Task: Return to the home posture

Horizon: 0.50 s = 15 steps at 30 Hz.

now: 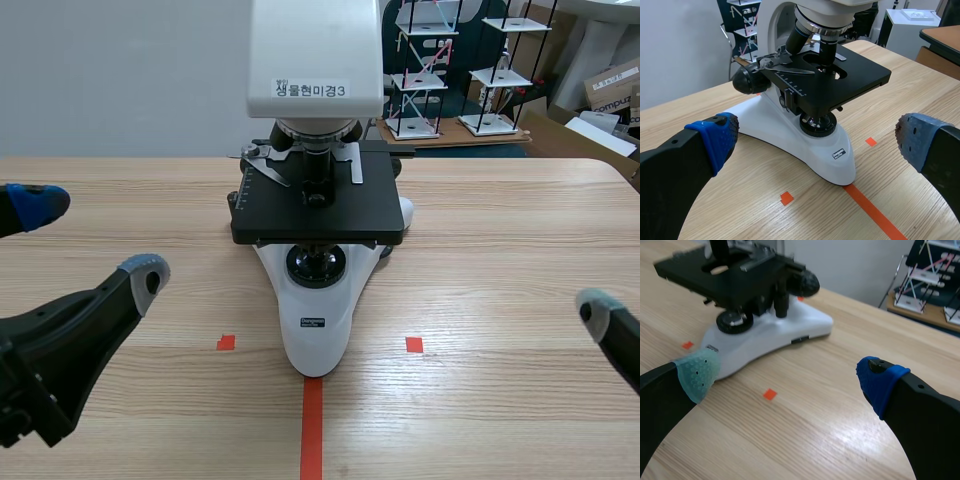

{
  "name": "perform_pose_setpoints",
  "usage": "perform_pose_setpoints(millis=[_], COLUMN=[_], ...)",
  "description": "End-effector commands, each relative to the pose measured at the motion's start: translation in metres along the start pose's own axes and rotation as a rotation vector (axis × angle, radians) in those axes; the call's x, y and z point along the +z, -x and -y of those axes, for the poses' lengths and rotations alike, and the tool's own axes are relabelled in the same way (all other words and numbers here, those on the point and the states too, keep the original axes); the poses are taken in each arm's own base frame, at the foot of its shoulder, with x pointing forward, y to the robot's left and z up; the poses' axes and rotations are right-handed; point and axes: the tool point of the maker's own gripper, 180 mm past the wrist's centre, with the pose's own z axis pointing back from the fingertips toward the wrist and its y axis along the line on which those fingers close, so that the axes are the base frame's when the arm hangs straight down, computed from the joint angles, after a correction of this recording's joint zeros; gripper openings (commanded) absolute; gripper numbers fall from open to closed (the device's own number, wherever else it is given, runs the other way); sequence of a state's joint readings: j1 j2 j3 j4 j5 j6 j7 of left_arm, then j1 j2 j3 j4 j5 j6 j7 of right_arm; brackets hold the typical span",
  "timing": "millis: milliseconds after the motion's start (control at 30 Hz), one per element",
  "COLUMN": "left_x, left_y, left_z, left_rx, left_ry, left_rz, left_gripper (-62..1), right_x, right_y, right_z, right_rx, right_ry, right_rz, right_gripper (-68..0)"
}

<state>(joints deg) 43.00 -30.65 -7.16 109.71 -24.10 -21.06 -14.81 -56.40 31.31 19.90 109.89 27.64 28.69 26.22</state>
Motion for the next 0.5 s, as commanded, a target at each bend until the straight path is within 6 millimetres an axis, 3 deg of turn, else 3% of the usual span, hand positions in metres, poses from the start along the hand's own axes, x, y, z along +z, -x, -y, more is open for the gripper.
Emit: perform_pose_setpoints(millis=[0,467], left_x=[-0.0013,-0.0013], left_y=[-0.0077,-0.0078], left_z=[0.0017,0.0017], left_rx=[0.004,0.004], left_ry=[0.005,0.005], left_rz=[0.029,0.029], left_gripper=[1.4,1.4], right_x=[-0.0052,-0.0082], right_y=[-0.0159,-0.0229], right_z=[-0.0036,-0.0092], right_rx=[0.011,-0.001], right_ry=[-0.023,-0.007], right_rz=[0.042,0.054], right_gripper=[-7.8,-7.8])
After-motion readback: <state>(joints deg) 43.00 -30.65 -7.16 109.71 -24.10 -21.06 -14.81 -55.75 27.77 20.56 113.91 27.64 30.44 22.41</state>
